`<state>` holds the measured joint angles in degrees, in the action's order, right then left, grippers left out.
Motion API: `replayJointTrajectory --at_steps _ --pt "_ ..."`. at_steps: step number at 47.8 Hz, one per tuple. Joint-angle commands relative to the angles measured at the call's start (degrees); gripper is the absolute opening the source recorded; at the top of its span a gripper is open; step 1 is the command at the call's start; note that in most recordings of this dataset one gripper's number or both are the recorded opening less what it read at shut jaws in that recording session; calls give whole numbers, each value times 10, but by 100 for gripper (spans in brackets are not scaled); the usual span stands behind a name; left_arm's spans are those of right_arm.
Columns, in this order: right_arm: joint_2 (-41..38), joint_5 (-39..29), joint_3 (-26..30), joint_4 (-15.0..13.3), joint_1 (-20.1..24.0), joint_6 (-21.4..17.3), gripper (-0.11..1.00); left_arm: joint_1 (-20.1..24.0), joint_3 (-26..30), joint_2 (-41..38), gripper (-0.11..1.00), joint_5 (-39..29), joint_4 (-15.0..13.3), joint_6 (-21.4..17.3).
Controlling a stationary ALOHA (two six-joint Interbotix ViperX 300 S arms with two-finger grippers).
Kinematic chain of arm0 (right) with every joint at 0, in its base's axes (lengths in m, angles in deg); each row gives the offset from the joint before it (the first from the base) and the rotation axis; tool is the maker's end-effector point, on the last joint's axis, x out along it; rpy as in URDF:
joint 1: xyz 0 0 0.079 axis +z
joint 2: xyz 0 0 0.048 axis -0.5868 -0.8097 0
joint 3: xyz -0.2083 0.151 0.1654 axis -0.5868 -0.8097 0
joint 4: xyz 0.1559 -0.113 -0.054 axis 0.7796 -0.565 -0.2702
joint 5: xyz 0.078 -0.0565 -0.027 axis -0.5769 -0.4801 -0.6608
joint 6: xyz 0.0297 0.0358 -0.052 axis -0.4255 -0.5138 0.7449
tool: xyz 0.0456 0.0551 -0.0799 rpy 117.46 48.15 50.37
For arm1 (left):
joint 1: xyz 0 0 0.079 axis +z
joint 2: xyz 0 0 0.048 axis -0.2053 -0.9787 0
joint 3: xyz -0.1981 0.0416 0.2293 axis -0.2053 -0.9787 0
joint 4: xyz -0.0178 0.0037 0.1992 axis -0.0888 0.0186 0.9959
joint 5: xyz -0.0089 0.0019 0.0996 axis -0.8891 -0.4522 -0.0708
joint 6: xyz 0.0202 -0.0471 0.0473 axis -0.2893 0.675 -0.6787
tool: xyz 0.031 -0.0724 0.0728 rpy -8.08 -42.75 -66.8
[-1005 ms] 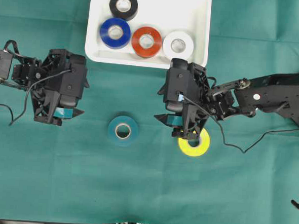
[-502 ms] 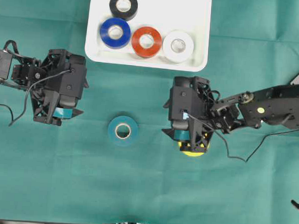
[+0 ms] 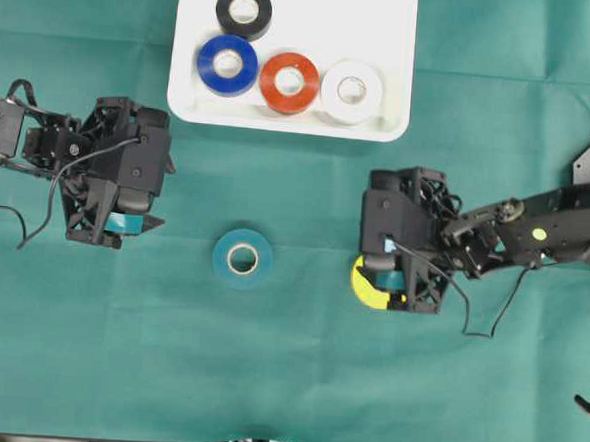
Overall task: Put the tape alternately from left to right into the white case.
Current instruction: 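Lower the right gripper onto the yellow tape roll's rim, then grasp the yellow roll and carry it toward the tray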
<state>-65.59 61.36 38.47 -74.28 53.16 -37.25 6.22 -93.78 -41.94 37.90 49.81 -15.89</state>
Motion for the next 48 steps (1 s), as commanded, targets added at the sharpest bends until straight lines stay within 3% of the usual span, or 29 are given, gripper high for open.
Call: replayJointTrajectory --at_steps 1,20,48 --pt "12 4 2 6 10 -1 78 -1 13 10 85 4 0 1" --pt "11 4 -26 16 13 -2 78 3 30 -7 85 4 -1 1" --pt "-34 4 -18 16 13 -3 78 7 26 -9 85 4 -1 1"
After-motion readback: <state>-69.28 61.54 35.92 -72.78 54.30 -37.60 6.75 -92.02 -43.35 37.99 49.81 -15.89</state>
